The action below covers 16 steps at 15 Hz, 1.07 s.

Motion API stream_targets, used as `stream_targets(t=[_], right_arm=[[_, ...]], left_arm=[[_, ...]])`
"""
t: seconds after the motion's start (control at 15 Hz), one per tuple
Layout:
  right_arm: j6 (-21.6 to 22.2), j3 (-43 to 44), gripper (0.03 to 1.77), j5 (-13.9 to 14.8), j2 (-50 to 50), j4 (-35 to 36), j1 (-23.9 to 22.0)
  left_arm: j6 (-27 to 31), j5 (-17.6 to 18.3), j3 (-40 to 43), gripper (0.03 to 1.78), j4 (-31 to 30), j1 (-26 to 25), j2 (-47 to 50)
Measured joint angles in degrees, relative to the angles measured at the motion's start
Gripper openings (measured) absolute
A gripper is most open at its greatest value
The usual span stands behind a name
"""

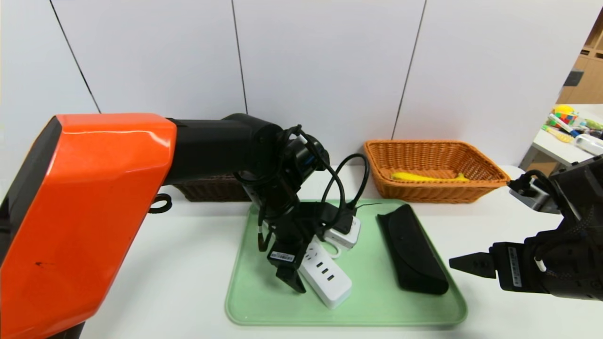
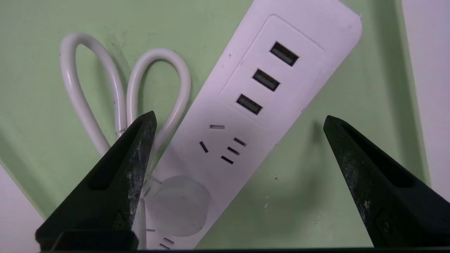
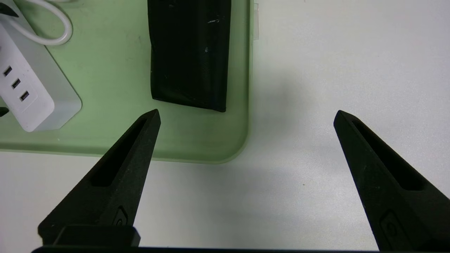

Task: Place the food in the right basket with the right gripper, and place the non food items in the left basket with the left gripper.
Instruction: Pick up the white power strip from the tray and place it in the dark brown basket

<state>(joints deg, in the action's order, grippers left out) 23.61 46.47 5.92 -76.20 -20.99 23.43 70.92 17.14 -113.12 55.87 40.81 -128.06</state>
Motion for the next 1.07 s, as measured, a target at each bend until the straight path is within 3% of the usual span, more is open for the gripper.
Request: stream_targets(t=[0.8,1.07], right_arm=[[0.0,-0.1,1.70,-0.1,-0.5,1.3,0.0],[0.0,0.1,1.70,-0.1,-0.5,1.3,0.0]], left_arm=[[-0.5,-2.3,-0.1,1.69,-2.1,-0.4,-1.2],[-0.4,-2.3,-0.1,1.10,-2.2,-0.5,-1.2]])
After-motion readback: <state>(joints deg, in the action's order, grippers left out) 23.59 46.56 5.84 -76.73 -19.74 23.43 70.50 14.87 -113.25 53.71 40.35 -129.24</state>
